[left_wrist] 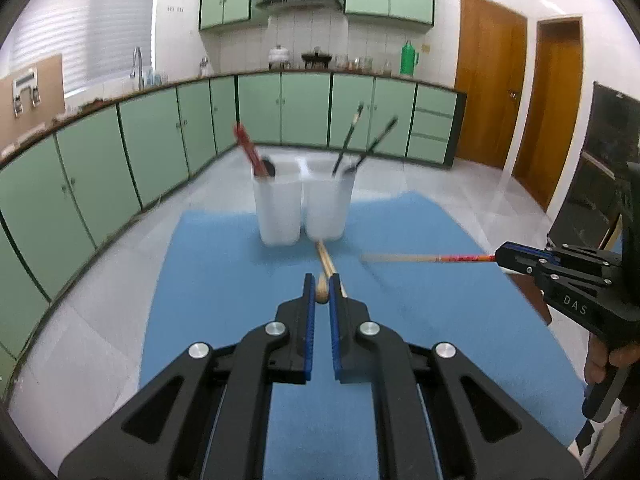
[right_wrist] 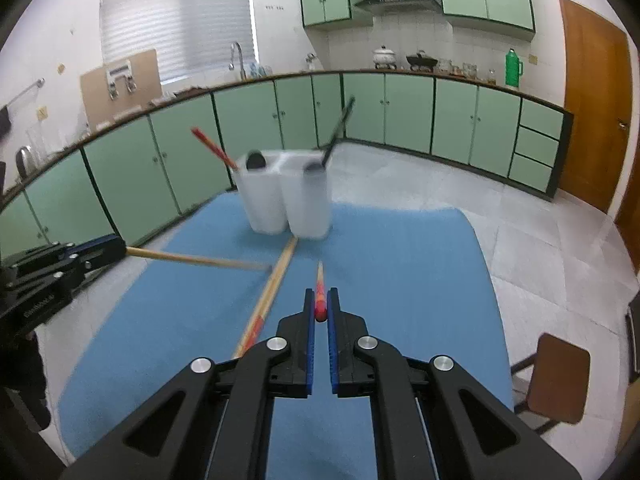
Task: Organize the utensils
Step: 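Lift both chopsticks and carry them above the white holder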
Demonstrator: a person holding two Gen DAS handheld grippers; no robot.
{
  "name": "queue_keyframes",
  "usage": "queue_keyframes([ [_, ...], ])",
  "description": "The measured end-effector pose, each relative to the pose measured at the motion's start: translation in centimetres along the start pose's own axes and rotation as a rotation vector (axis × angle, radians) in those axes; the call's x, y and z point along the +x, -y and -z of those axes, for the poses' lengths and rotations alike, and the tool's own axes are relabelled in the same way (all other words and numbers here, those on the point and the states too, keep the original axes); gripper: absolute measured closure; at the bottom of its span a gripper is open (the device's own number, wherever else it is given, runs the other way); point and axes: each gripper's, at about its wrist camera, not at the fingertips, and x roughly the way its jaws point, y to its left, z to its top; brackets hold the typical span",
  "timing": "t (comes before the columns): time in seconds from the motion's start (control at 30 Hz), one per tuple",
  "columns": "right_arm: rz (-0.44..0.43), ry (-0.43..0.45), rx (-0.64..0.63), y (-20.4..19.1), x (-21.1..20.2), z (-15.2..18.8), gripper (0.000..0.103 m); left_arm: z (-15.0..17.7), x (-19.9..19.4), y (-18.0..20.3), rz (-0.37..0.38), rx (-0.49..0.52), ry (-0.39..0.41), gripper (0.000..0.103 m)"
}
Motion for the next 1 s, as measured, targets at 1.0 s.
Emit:
queue_keyframes([
  [1.0,-0.128,0.188,-0.113,-2.0,-0.2,-21.4,0.097,-15.7,-1.8,-0.9,0.02,0.068,0.288,0.097],
])
